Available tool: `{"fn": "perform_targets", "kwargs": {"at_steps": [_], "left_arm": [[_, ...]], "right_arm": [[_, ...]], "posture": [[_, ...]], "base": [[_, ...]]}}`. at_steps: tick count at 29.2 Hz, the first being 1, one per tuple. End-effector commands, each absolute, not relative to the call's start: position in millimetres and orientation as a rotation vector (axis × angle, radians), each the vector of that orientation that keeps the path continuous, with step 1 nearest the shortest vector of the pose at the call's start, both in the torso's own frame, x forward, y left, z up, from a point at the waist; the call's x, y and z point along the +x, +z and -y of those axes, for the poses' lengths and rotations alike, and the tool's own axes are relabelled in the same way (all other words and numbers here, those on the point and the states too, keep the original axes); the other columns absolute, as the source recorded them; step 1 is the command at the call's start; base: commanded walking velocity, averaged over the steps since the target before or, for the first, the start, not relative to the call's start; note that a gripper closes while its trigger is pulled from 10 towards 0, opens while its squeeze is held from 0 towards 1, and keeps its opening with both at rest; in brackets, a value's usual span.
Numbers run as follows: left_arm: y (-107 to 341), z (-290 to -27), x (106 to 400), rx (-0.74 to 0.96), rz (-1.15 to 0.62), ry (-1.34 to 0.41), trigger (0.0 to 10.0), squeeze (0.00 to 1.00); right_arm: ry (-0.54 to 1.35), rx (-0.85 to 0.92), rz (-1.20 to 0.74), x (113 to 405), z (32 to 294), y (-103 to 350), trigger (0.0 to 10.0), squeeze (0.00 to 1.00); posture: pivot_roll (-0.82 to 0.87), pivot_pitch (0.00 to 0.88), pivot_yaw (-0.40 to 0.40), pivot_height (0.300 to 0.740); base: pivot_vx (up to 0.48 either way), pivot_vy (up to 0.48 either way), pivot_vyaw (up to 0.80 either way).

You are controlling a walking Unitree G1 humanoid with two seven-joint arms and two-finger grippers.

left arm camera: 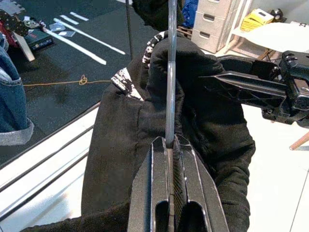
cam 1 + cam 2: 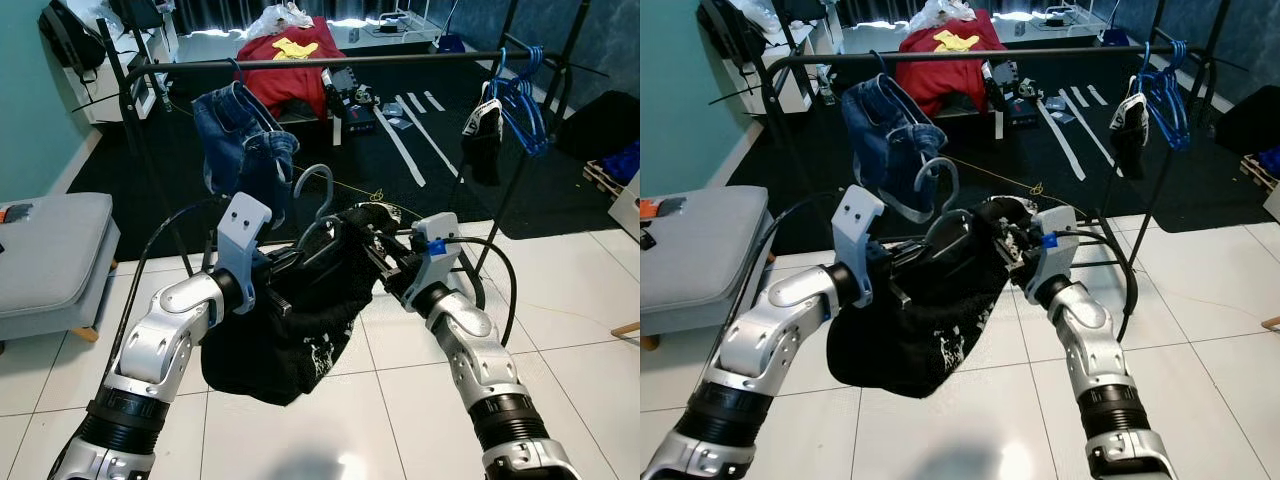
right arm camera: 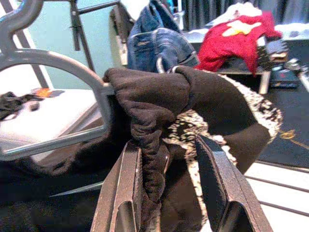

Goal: Hang hanger

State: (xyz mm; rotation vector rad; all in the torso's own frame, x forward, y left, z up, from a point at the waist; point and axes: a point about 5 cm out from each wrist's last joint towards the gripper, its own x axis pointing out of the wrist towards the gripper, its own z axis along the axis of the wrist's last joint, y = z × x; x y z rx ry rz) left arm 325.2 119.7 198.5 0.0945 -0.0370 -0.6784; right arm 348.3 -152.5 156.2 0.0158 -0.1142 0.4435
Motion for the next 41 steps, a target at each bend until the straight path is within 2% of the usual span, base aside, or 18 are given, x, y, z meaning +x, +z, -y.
{"fn": "perform_targets", "kwargs": {"at_steps": [1,5,6,7,8,24,27,31,35,41], "left_arm": [[202.1,-130.9,327.4,0.1,0.045,-0.643,0.0,0.0],[202.4,-131.6,326.8,0.099,0.043,-0.647,0.0,0.0],[202.8,-131.4,326.7,0.099,0.044,-0.651,0.0,0.0],[203.0,-131.3,326.8,0.098,0.044,-0.652,0.0,0.0],[203.5,-131.0,327.0,0.098,0.045,-0.654,0.0,0.0],[201.6,-129.3,325.3,0.124,0.032,-0.689,0.0,0.0],[197.0,-131.6,324.8,0.182,0.008,-0.696,0.0,0.0],[195.3,-132.5,324.6,0.203,-0.001,-0.697,0.0,0.0],[189.9,-135.9,323.3,0.252,-0.026,-0.705,0.0,0.0],[188.5,-134.7,322.0,0.262,-0.03,-0.717,0.0,0.0]], "right_arm": [[0.414,0.003,0.134,345.2,151.1,154.7,10.0,0.0],[0.403,0.001,0.126,345.5,151.5,151.9,10.0,0.0],[0.406,0.004,0.117,347.0,151.3,151.1,7.6,0.0],[0.405,0.005,0.116,347.5,151.1,151.2,7.6,0.0],[0.409,0.012,0.112,348.8,150.6,151.7,0.0,0.0],[0.42,0.05,0.104,358.4,155.3,158.3,0.0,0.0],[0.345,0.055,0.144,362.2,176.0,170.0,0.0,0.0],[0.321,0.054,0.155,362.8,183.0,173.8,0.0,0.0],[0.111,0.032,0.172,361.2,245.5,189.4,0.0,0.0],[0.041,0.02,0.174,357.4,269.9,194.9,0.0,0.0]], "posture": [[0.06,0.083,0.056,0.74],[0.06,0.086,0.058,0.74],[0.06,0.088,0.057,0.74],[0.06,0.088,0.057,0.74],[0.06,0.089,0.057,0.74],[0.06,0.09,0.054,0.74],[0.06,0.091,0.054,0.74],[0.06,0.092,0.054,0.74],[0.05,0.095,0.055,0.74],[0.05,0.095,0.057,0.74]], "base": [[0.0,0.0,0.0],[0.0,0.0,0.0],[0.0,0.0,0.0],[0.0,0.0,0.0],[0.0,0.0,0.0],[0.0,0.0,0.0],[0.0,0.0,0.0],[0.0,0.0,0.0],[0.0,0.0,0.0],[0.0,0.0,0.0]]}}
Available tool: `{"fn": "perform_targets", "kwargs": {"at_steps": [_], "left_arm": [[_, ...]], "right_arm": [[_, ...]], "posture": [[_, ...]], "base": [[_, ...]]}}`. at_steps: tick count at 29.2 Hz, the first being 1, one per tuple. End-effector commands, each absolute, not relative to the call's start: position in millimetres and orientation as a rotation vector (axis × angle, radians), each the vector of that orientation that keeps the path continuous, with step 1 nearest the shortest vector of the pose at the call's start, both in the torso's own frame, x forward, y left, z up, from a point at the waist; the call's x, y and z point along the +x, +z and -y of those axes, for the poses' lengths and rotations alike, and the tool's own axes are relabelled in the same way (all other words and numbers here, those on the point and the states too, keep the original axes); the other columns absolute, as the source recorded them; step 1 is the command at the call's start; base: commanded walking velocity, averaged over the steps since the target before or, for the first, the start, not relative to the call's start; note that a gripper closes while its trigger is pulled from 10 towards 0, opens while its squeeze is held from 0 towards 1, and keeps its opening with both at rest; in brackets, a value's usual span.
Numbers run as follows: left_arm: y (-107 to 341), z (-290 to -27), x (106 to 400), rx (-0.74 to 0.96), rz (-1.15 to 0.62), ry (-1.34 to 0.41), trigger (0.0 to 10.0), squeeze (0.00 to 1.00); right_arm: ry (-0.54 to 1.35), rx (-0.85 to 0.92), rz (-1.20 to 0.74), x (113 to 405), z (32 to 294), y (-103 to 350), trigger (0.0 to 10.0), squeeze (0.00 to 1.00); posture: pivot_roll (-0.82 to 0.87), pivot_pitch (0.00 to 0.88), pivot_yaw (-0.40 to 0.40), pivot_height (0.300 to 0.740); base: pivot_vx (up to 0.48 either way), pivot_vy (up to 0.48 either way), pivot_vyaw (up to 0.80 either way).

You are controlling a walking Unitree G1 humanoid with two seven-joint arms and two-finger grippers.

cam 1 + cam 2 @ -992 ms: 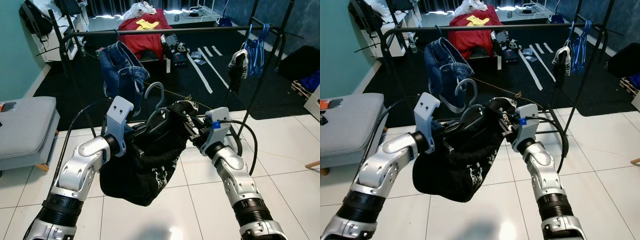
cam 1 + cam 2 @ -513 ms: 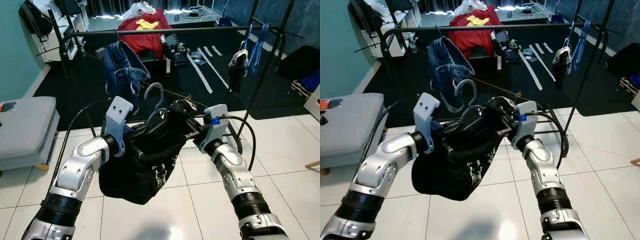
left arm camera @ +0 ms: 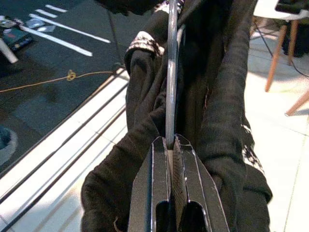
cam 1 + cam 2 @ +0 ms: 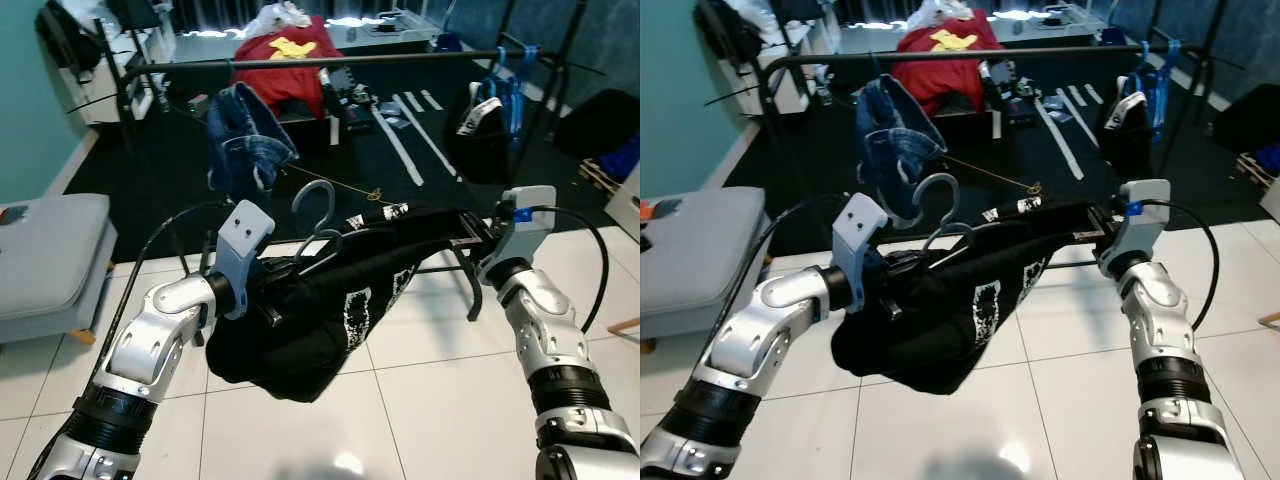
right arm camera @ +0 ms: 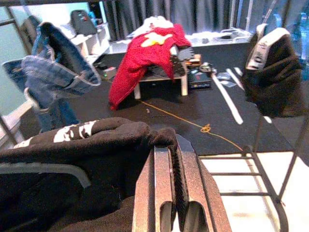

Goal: Hang hanger

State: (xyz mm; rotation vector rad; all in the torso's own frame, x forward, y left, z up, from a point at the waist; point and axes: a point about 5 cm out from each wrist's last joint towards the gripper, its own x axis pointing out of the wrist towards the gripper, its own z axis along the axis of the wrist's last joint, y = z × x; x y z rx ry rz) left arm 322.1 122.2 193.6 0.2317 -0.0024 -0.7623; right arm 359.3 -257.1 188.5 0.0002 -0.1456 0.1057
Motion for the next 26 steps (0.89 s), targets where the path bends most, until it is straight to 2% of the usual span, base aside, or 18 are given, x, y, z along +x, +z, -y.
{"fn": "perform_targets", "kwargs": {"at_steps": [1,2,4,14,23,24,26], "left_arm": [[188.3,-134.4,321.8,0.266,-0.03,-0.72,0.0,0.0],[188.3,-134.4,321.8,0.266,-0.03,-0.72,0.0,0.0],[188.4,-134.3,321.5,0.272,-0.03,-0.726,0.0,0.0],[190.4,-129.6,317.1,0.278,0.003,-0.787,0.0,0.0],[194.0,-115.1,305.5,0.271,0.046,-0.934,0.0,0.0],[194.1,-112.8,303.3,0.277,0.051,-0.958,0.0,0.0],[194.1,-112.8,303.3,0.277,0.051,-0.958,0.0,0.0]], "right_arm": [[0.02,0.009,0.172,355.7,278.0,196.5,0.0,0.0],[0.02,0.009,0.172,355.7,278.0,196.5,0.0,0.0],[-0.023,-0.009,0.162,351.9,294.4,198.7,0.0,0.0],[-0.069,-0.026,0.15,348.5,310.4,201.1,0.0,0.0],[0.004,-0.01,0.118,353.0,292.6,190.2,0.0,0.0],[0.061,0.005,0.138,355.3,278.1,189.4,0.0,0.0],[0.061,0.005,0.138,355.3,278.1,189.4,0.0,0.0]], "posture": [[0.05,0.096,0.057,0.74],[0.05,0.096,0.057,0.74],[0.05,0.096,0.059,0.74],[0.05,0.096,0.058,0.74],[0.05,0.093,0.061,0.74],[0.05,0.091,0.063,0.74],[0.05,0.091,0.063,0.74]], "base": [[0.0,0.0,0.0],[0.0,0.0,0.0],[0.0,0.0,0.0],[0.0,0.0,0.0],[0.0,0.0,0.0],[0.0,0.0,0.0],[0.0,0.0,0.0]]}}
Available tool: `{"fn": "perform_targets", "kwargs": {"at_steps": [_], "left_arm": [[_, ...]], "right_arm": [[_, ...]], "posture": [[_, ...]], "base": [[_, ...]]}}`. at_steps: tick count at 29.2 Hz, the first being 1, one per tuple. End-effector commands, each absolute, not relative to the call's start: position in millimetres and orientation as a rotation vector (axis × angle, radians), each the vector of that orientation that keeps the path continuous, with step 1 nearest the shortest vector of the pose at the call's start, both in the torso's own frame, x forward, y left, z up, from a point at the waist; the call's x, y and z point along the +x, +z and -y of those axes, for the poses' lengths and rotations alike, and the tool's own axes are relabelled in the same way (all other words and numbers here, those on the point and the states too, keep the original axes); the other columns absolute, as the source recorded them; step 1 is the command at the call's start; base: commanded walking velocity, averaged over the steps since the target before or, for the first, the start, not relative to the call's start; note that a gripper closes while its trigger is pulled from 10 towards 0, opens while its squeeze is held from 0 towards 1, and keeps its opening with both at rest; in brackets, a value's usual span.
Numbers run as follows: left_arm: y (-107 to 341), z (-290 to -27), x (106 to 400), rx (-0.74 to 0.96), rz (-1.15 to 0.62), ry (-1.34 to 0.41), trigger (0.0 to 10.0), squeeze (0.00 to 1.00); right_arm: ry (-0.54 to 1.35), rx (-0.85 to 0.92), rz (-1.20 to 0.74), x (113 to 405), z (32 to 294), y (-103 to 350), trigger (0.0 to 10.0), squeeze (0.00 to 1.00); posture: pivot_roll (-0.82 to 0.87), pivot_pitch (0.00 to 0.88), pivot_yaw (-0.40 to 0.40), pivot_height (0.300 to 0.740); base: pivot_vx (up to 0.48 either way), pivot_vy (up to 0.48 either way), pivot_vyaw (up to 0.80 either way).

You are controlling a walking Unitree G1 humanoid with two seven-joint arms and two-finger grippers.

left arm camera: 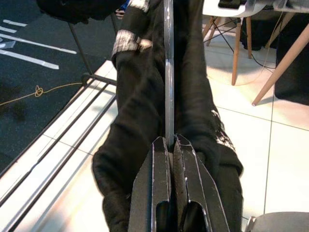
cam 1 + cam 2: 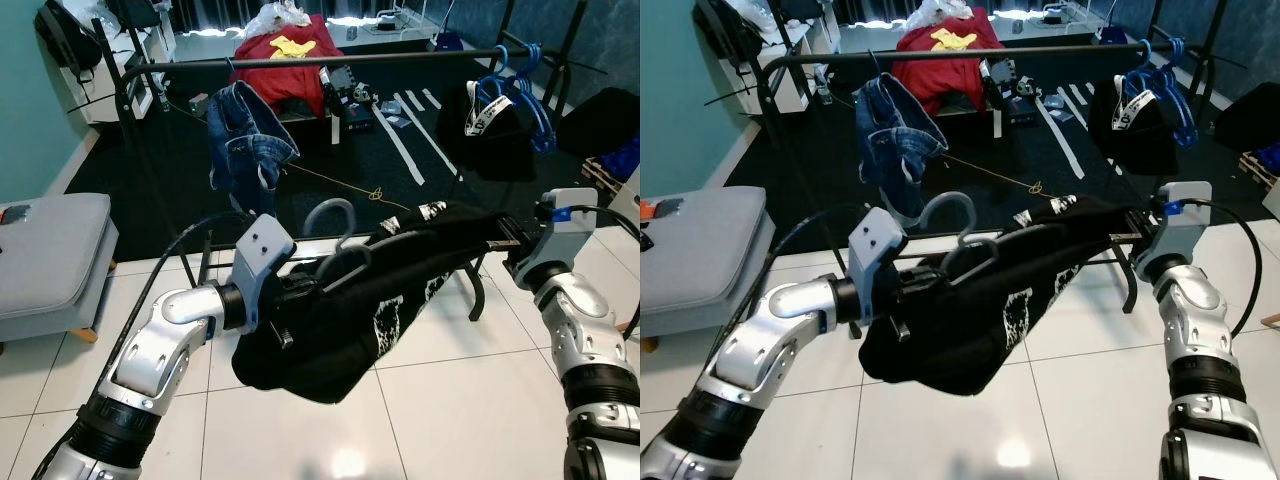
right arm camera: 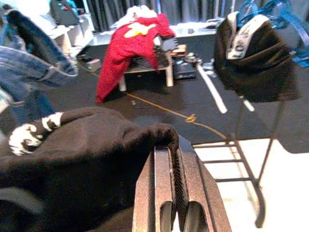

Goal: Hang hanger

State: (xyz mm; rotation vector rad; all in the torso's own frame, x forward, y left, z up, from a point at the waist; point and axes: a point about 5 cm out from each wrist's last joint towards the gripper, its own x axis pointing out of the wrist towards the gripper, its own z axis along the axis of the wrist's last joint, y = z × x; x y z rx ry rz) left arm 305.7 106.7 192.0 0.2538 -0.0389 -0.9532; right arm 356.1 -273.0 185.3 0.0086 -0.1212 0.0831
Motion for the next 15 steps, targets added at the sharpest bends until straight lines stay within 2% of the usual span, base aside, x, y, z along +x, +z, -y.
{"fn": "perform_targets", "kwargs": {"at_steps": [1,2,4,14,15], "left_arm": [[194.5,-111.9,304.1,0.285,0.055,-0.952,0.0,0.0],[194.8,-111.6,305.8,0.295,0.056,-0.94,0.0,0.0],[194.8,-112.6,309.3,0.311,0.053,-0.912,0.0,0.0],[197.1,-130.4,325.1,0.313,0.042,-0.723,0.0,0.0],[198.8,-132.0,326.4,0.309,0.051,-0.707,0.0,0.0]], "right_arm": [[0.164,0.017,0.165,356.8,254.0,188.3,10.0,0.0],[0.266,0.026,0.195,356.2,229.5,187.3,10.0,0.0],[0.379,0.062,0.244,353.5,200.0,187.8,10.0,0.0],[0.568,0.135,0.285,342.0,148.7,188.6,10.0,0.0],[0.588,0.128,0.278,339.9,144.2,186.5,10.0,0.05]], "posture": [[0.05,0.088,0.064,0.74],[0.06,0.083,0.063,0.74],[0.06,0.081,0.064,0.74],[0.06,0.072,0.064,0.74],[0.06,0.07,0.064,0.74]], "base": [[0.0,0.0,0.0],[0.0,0.0,0.0],[0.0,0.0,0.0],[0.0,0.0,0.0],[0.0,0.0,0.0]]}}
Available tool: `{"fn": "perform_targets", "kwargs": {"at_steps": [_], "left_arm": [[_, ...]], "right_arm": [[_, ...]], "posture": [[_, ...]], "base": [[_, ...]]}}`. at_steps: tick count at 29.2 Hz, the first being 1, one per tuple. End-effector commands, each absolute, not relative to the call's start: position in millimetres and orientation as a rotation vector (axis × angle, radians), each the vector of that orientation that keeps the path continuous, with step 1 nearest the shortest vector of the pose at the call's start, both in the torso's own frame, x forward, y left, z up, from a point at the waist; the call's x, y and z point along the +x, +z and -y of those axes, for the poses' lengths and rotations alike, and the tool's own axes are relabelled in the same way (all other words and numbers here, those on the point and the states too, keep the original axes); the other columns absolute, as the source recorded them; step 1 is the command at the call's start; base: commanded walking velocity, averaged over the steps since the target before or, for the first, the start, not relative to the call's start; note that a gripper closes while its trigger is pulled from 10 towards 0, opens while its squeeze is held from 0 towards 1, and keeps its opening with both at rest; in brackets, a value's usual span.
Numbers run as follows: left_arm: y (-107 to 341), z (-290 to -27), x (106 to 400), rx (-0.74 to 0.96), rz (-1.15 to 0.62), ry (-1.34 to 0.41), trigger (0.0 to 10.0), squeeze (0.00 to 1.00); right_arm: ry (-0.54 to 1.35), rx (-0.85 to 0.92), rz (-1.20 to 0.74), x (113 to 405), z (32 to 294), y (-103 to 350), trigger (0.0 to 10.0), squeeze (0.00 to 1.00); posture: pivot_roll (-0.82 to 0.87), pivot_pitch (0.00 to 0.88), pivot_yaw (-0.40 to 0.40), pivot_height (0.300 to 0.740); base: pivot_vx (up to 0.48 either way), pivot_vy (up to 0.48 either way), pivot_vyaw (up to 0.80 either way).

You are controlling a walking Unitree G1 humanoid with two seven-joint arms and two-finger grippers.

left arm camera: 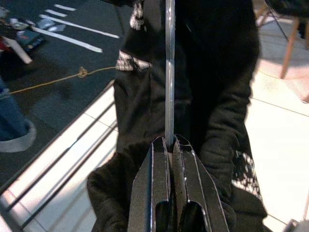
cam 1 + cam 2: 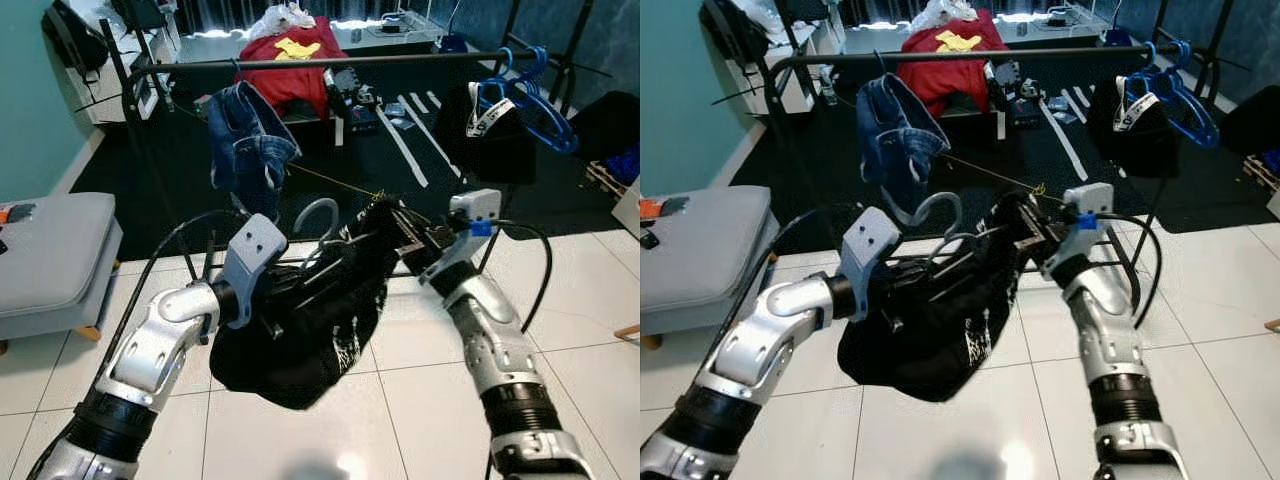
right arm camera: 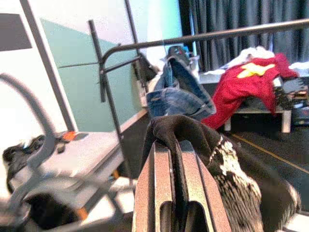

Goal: Hang hanger

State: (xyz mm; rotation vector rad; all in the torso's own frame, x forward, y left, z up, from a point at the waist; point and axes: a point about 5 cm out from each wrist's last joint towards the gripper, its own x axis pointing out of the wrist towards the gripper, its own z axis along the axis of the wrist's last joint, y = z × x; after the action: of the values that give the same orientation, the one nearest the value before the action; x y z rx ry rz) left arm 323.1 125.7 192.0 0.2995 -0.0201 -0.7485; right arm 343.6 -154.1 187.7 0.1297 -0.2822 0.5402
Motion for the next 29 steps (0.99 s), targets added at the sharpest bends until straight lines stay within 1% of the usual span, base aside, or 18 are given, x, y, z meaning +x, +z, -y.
{"fn": "perform_targets", "kwargs": {"at_steps": [1,3,4,7,8,13,14,16,17,19,20,22,23,25,26,27,28,29], "left_arm": [[198.8,-132.0,326.4,0.309,0.051,-0.707,0.0,0.0],[199.8,-133.0,327.2,0.308,0.057,-0.698,0.0,0.0],[201.0,-134.0,328.0,0.305,0.063,-0.69,0.0,0.0],[201.7,-134.6,328.5,0.304,0.067,-0.685,0.0,0.0],[202.6,-135.3,329.1,0.302,0.07,-0.682,0.0,0.0],[204.0,-138.6,330.9,0.299,0.075,-0.664,0.0,0.0],[205.6,-141.3,332.2,0.289,0.08,-0.65,0.0,0.0],[209.3,-145.4,334.1,0.262,0.092,-0.633,0.0,0.0],[209.3,-145.4,334.1,0.262,0.092,-0.633,0.0,0.0],[215.2,-150.7,336.0,0.199,0.119,-0.624,0.0,0.0],[215.2,-150.7,336.0,0.199,0.119,-0.624,0.0,0.0],[221.0,-155.5,337.2,0.118,0.151,-0.622,0.0,0.0],[221.0,-155.5,337.2,0.118,0.151,-0.622,0.0,0.0],[225.5,-156.7,335.1,0.035,0.181,-0.664,0.0,0.0],[225.5,-156.7,335.1,0.035,0.181,-0.664,0.0,0.0],[227.3,-155.0,329.2,-0.019,0.191,-0.751,0.0,0.0],[227.3,-155.0,329.2,-0.019,0.191,-0.751,0.0,0.0],[227.9,-152.8,323.4,-0.05,0.191,-0.837,0.0,0.0]], "right_arm": [[0.588,0.128,0.278,339.9,144.2,186.5,10.0,0.05],[0.601,0.125,0.275,338.6,141.6,185.2,10.0,0.05],[0.6,0.122,0.269,338.0,141.0,183.9,10.0,0.88],[0.598,0.122,0.265,337.1,140.8,183.3,10.0,0.88],[0.585,0.118,0.263,337.0,141.8,182.8,10.0,1.0],[0.56,0.095,0.268,335.6,143.7,183.7,10.0,1.0],[0.538,0.091,0.293,334.8,146.5,186.1,10.0,0.0],[0.443,0.095,0.372,334.6,158.6,195.0,10.0,0.0],[0.443,0.095,0.372,334.6,158.6,195.0,10.0,0.0],[0.248,0.124,0.435,337.7,190.2,204.5,10.0,0.0],[0.248,0.124,0.435,337.7,190.2,204.5,10.0,0.0],[0.135,0.139,0.42,339.6,215.5,203.6,10.0,0.0],[0.135,0.139,0.42,339.6,215.5,203.6,10.0,0.0],[0.12,0.127,0.367,339.8,229.4,194.7,10.0,0.0],[0.12,0.127,0.367,339.8,229.4,194.7,10.0,0.0],[0.135,0.175,0.33,338.3,236.7,185.3,10.0,0.0],[0.135,0.175,0.33,338.3,236.7,185.3,10.0,0.0],[0.158,0.224,0.308,336.8,240.3,178.8,10.0,0.0]], "posture": [[0.06,0.07,0.064,0.74],[0.06,0.07,0.064,0.74],[0.06,0.068,0.063,0.74],[0.06,0.068,0.063,0.74],[0.06,0.07,0.063,0.74],[0.06,0.076,0.065,0.74],[0.06,0.079,0.064,0.74],[0.06,0.082,0.062,0.74],[0.06,0.082,0.062,0.74],[0.06,0.086,0.063,0.74],[0.06,0.086,0.063,0.74],[0.05,0.088,0.065,0.74],[0.05,0.088,0.065,0.74],[0.05,0.089,0.066,0.74],[0.05,0.089,0.066,0.74],[0.05,0.09,0.066,0.74],[0.05,0.09,0.066,0.74],[0.05,0.089,0.066,0.74]], "base": [[0.0,0.0,0.0],[0.0,0.0,0.0],[0.0,0.0,0.0],[0.0,0.0,0.0],[0.0,0.0,0.0],[0.0,0.0,0.0],[0.0,0.0,0.0],[0.0,0.0,0.0],[0.0,0.0,0.0],[0.0,0.0,0.0],[0.0,0.0,0.0],[0.0,0.0,0.0],[0.0,0.0,0.0],[0.0,0.0,0.0],[0.0,0.0,0.0],[0.0,0.0,0.0],[0.0,0.0,0.0],[0.0,0.0,0.0]]}}
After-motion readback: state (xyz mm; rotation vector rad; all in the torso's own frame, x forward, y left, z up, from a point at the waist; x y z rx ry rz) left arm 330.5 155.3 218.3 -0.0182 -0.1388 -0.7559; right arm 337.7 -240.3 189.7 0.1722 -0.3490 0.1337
